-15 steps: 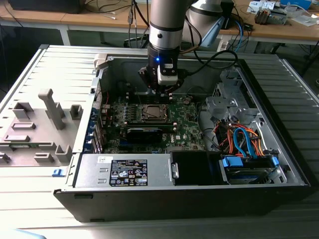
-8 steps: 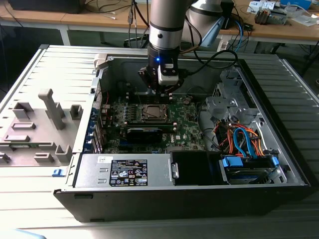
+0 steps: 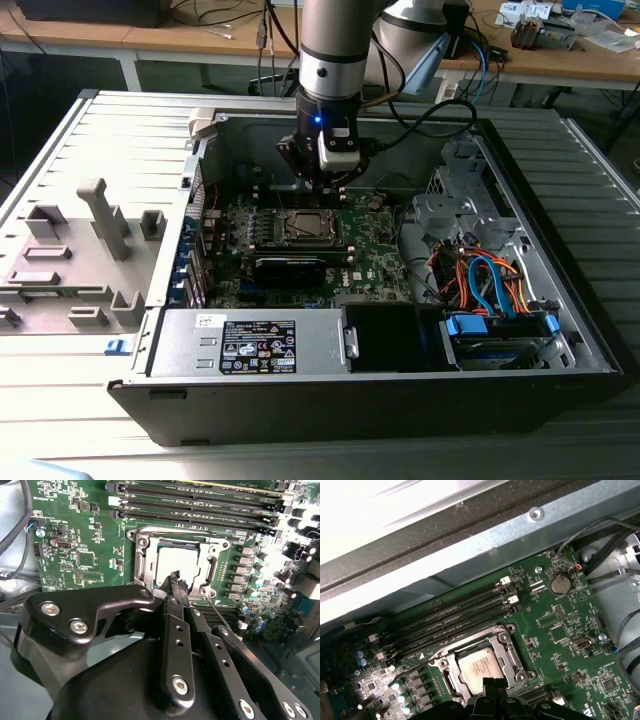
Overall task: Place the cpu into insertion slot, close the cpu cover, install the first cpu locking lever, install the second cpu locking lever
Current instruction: 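Install the first cpu locking lever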
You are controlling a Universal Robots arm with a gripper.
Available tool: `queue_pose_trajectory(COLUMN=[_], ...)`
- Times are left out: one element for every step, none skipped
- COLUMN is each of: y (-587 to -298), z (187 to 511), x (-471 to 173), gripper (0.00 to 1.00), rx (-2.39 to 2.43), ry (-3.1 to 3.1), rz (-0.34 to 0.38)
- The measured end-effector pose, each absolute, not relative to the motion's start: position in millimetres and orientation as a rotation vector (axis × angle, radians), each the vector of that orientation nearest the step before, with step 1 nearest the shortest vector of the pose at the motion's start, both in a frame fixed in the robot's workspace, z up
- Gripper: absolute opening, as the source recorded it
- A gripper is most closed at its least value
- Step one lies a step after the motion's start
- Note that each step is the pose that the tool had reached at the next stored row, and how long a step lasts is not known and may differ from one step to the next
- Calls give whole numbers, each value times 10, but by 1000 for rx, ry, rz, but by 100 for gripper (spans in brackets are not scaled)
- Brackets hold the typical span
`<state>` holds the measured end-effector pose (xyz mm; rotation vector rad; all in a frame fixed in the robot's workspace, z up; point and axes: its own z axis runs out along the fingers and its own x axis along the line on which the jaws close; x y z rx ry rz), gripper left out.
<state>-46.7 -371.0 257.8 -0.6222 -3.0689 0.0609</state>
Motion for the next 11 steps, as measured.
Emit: queue_pose_trajectory(y=[-3710,-3710,-3710,-3710,-3710,-3710,-3710,-3710,-3710,-3710,-3710], z=[2578,2578,2578,2578,2578,2578,2578,2578,2578,2578,2578], x=[-467,-467,-467,-467,-467,-467,-467,-467,-467,-467,-467], gripper=[11,11,11,11,11,11,11,11,11,11,11], rx=[-619,-615,-613,-609,-606,-603,-600,-596,-592,-589,-586], ry=[-3070,-3070,-3071,-3072,-3072,-3073,-3074,-3074,-3075,-3076,-3076], rz=[61,61,61,61,61,61,61,61,61,61,61])
